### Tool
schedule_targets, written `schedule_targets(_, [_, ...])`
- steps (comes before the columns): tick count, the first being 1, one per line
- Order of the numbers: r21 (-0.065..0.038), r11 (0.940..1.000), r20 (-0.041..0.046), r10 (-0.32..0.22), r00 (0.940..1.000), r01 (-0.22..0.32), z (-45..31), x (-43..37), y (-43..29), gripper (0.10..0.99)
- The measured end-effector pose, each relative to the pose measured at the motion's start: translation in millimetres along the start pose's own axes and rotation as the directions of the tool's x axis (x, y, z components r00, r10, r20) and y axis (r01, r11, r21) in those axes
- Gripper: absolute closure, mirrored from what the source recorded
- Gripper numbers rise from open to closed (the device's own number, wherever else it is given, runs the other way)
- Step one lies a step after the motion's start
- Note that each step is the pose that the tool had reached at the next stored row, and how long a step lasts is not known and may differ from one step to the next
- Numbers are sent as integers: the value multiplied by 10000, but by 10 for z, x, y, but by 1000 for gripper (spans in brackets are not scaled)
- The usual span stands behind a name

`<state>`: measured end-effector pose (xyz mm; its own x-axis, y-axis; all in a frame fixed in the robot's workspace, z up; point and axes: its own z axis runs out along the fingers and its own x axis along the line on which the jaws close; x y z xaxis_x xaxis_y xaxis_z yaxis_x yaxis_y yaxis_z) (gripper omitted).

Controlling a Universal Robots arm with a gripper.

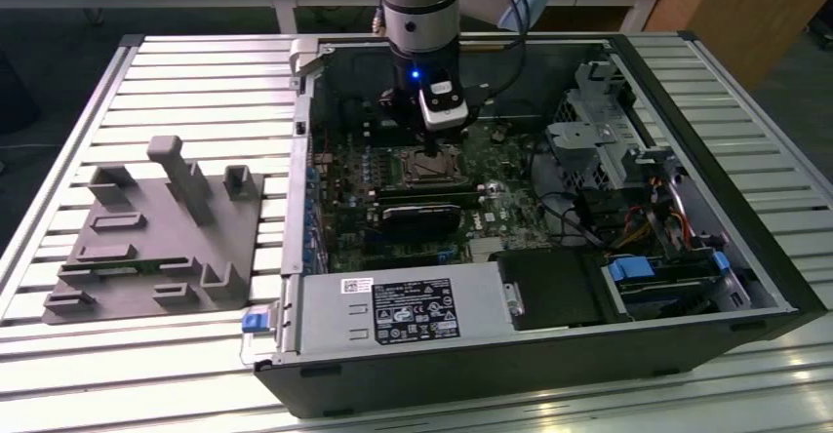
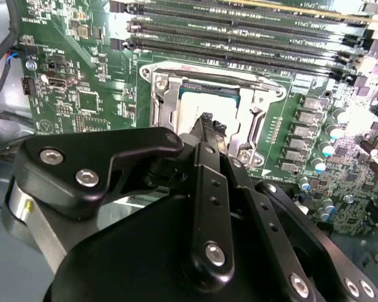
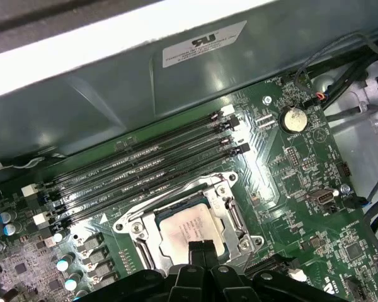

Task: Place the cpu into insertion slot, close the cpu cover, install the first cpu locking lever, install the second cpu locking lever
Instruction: 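Install the first cpu locking lever, then install the second cpu locking lever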

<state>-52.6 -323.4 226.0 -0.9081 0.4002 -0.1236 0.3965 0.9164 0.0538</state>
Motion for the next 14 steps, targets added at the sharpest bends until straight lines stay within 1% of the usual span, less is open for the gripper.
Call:
schedule_targets(3, [3, 10000, 0, 0, 10000, 0, -17, -2, 0, 980])
schedule_targets(12, [4, 10000, 0, 0, 10000, 0, -23, -3, 1, 980])
schedule_targets(14, [8, 10000, -1, -1, 10000, 1, -36, -4, 1, 980])
